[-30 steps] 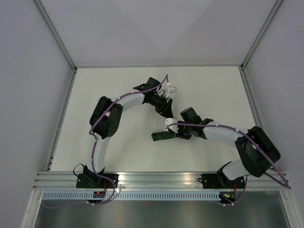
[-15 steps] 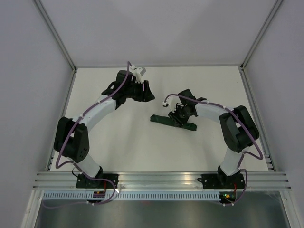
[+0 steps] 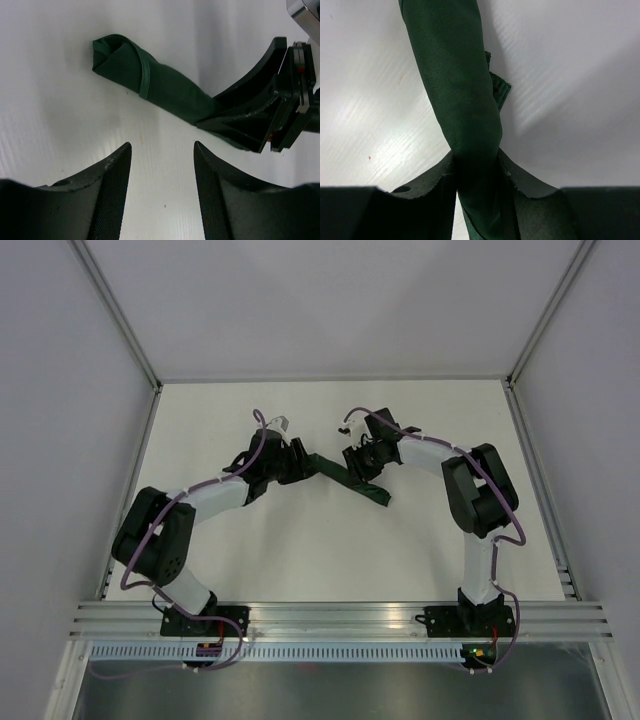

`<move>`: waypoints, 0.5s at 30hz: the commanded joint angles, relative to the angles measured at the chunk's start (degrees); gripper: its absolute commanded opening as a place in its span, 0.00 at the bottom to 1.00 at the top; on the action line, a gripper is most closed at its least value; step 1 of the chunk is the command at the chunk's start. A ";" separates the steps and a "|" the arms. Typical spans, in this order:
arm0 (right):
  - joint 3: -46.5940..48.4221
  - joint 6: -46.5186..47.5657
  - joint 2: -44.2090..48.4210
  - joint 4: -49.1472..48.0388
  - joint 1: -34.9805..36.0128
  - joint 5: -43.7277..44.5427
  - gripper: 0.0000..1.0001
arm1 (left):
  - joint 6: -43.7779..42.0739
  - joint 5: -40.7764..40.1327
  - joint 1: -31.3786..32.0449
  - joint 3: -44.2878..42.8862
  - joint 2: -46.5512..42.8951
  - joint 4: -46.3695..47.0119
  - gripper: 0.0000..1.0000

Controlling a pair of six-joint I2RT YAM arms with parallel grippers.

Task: Fold the napkin, place the utensils inside, and roll it up
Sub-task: Roll the napkin with the utensil

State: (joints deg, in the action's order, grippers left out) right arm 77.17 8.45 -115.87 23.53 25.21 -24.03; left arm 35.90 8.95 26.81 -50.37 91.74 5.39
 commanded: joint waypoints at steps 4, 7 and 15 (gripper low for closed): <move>-0.44 -10.19 -7.61 1.88 0.36 -0.05 0.40 | 10.94 -4.82 2.02 -3.68 7.99 11.48 0.57; -1.31 -12.57 -7.44 -0.05 0.36 -0.40 0.40 | 11.65 -6.66 2.72 -6.14 11.51 10.61 0.57; -1.14 -14.16 -7.35 -0.50 0.36 -3.82 0.41 | 11.65 -10.17 3.25 -10.52 15.92 8.59 0.57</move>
State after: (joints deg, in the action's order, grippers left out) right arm 78.46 -3.36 -118.61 18.20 25.21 -28.77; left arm 45.47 1.96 29.76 -56.45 106.04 13.23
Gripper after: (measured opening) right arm 0.403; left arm 0.577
